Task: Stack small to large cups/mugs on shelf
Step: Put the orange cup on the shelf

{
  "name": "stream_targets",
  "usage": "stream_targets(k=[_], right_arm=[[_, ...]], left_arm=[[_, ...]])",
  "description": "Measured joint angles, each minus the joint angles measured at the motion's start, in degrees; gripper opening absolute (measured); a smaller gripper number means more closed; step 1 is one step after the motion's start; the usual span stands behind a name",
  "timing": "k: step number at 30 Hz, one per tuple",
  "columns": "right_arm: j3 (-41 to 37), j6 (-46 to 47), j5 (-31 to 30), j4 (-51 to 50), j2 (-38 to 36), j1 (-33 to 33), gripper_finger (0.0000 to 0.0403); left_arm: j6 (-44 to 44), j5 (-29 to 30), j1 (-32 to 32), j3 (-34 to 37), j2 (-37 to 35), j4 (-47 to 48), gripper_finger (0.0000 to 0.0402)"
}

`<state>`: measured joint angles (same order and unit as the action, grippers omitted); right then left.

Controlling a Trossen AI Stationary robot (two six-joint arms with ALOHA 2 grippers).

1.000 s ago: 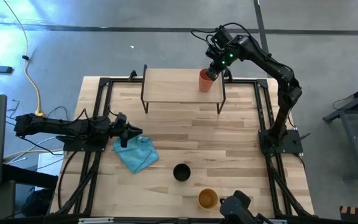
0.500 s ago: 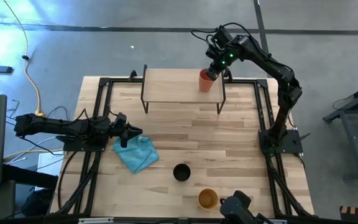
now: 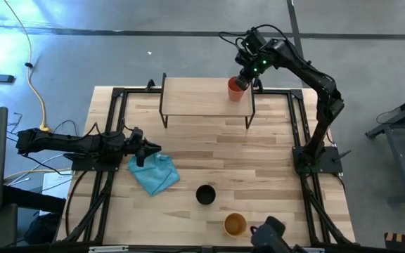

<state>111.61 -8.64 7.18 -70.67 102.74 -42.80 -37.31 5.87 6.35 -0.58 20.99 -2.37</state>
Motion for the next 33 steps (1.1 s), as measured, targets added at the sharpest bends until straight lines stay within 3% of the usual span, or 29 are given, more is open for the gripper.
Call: stream_targets(k=[33], right_arm=[[-0.04,2.29,2.27,1.07,0.76,0.49,0.0]], left_arm=[[-0.45,-0.25,0.01,0.0,-0.02,-0.15,0.0056]])
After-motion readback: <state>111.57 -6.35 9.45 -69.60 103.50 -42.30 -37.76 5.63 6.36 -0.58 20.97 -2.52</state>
